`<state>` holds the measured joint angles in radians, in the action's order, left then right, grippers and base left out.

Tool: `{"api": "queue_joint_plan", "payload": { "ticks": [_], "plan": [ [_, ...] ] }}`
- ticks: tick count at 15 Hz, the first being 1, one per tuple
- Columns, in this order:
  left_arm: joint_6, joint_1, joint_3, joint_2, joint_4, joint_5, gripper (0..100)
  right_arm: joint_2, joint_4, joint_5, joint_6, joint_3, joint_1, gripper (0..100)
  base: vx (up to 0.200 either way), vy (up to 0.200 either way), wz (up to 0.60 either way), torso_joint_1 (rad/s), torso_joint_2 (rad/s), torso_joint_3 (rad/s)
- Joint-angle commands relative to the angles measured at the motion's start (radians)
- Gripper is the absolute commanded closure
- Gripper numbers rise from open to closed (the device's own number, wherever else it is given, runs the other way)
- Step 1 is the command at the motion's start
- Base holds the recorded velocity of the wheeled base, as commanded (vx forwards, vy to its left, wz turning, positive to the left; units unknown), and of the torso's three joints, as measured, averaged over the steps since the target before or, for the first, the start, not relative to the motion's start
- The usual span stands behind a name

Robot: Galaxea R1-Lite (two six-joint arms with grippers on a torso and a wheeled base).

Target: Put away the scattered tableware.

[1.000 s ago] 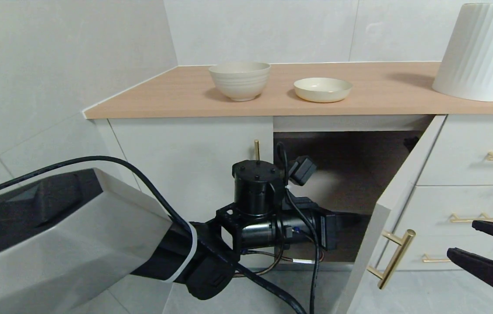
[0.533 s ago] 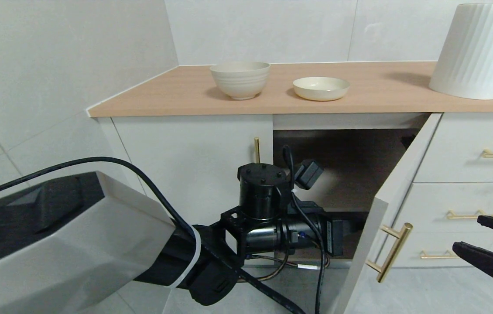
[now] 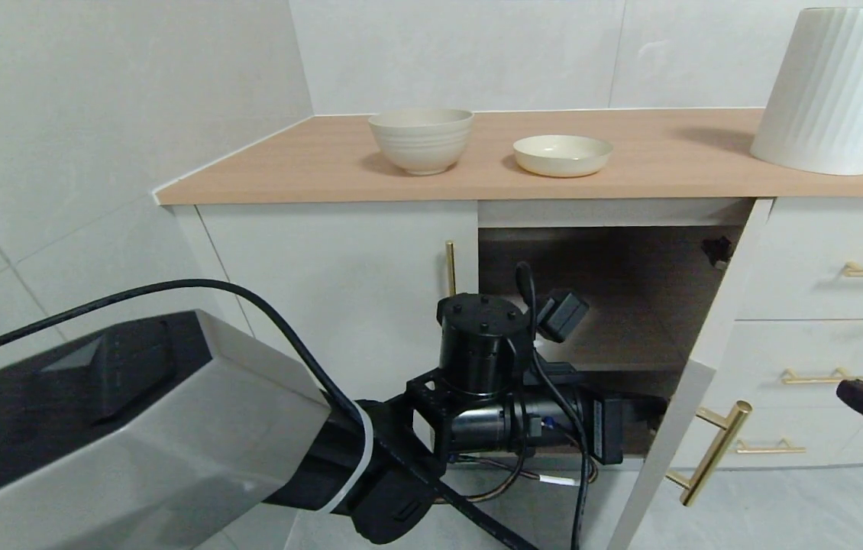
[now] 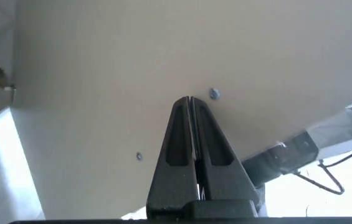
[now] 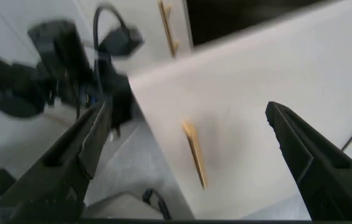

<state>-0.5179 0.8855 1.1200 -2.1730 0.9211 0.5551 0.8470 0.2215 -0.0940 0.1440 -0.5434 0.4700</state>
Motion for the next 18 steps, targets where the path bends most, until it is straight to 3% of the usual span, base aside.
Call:
{"api": "queue_joint_plan", "payload": {
  "ticks": [1,5,7,10,15,16,18],
  "plan": [
    [-0.001,0.036,0.007,-0.002,0.001,-0.003,100,0.0,-0.001,0.008,0.0,-0.038,-0.001,0,0.0,0.0,0.0,0.0,0.0,0.0],
    [-0.001,0.205,0.038,0.01,-0.004,-0.018,100,0.009,-0.001,0.013,0.002,-0.113,-0.001,0,0.0,0.0,0.0,0.0,0.0,0.0],
    [0.001,0.194,0.029,0.038,-0.001,-0.055,100,0.004,-0.001,0.013,0.002,-0.112,-0.001,0,0.0,0.0,0.0,0.0,0.0,0.0],
    [0.002,0.066,-0.042,0.117,0.004,-0.103,100,0.026,-0.002,0.011,0.002,-0.102,-0.001,0,0.0,0.0,0.0,0.0,0.0,0.0],
    [0.009,-0.227,-0.315,0.343,0.113,-0.107,100,0.195,0.002,0.002,0.003,-0.135,-0.001,0,0.0,0.0,0.0,0.0,0.0,0.0],
    [0.013,-0.301,-0.401,0.453,0.11,-0.107,100,0.284,0.002,-0.003,0.025,-0.181,0.002,0,0.0,0.0,0.0,0.0,0.0,0.0],
    [0.048,-0.384,-0.531,0.621,0.059,-0.107,100,0.382,-0.001,-0.052,0.029,-0.239,0.004,0,0.0,0.0,0.0,0.0,0.0,0.0]
  ]
}}
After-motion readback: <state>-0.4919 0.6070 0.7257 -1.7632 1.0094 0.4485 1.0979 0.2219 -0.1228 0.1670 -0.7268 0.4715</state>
